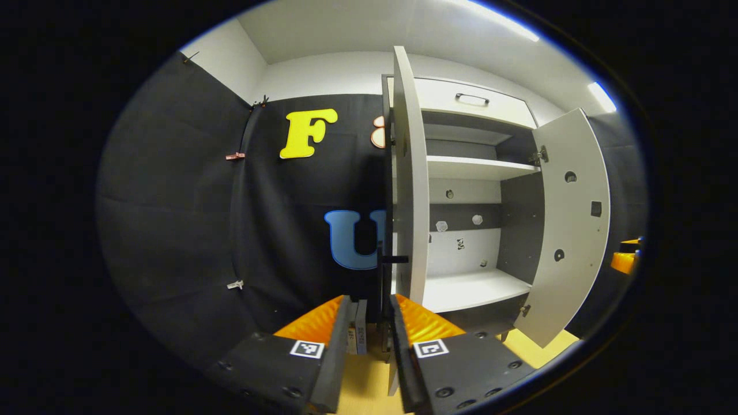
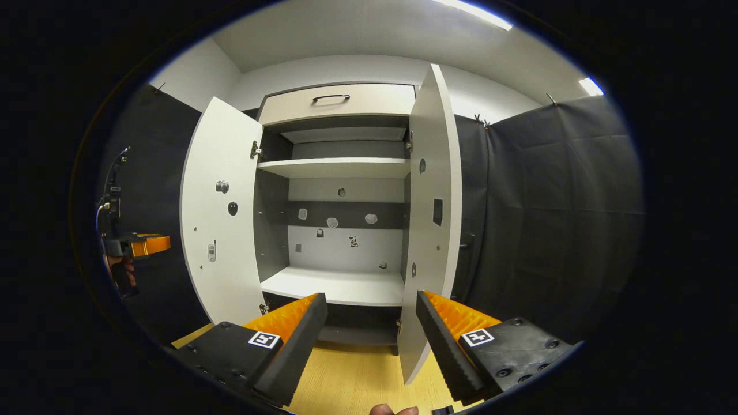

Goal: Open the right door of the double-door shoe cabinet with the right hand, and open the left door with the left hand.

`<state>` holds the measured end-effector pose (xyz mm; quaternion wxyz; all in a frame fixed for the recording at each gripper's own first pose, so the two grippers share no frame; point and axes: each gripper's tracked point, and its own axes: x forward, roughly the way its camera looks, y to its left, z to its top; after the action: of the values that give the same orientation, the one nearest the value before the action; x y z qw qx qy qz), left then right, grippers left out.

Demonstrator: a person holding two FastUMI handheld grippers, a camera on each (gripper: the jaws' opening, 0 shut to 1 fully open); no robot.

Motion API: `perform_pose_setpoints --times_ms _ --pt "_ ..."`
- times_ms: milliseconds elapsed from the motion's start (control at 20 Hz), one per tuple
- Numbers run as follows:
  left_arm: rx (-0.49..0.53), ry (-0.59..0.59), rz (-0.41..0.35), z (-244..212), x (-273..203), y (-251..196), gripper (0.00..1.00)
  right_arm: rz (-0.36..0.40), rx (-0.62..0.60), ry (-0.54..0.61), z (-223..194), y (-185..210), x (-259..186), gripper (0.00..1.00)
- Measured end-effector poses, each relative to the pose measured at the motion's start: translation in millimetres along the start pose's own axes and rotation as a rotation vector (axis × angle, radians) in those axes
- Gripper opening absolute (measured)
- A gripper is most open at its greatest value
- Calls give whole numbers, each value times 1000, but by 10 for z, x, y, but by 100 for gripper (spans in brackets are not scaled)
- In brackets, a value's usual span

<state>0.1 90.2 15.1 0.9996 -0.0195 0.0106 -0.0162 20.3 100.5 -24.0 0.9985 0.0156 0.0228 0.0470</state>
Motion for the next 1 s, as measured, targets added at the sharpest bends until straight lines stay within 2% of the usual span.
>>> perform_pose_setpoints --times_ms 250,300,500,1000 --pt "25 4 1 -30 -188 -185 92 1 -3 -8 26 33 36 98" --pt "27 -6 -3 -16 -234 -242 95 -1 -3 -9 35 29 48 98" --pt "21 -19 -5 -31 -392 -435 93 -2 8 -13 52 49 57 98" --pt "10 -45 -23 42 -551 -890 95 -4 16 -39 147 27 1 98"
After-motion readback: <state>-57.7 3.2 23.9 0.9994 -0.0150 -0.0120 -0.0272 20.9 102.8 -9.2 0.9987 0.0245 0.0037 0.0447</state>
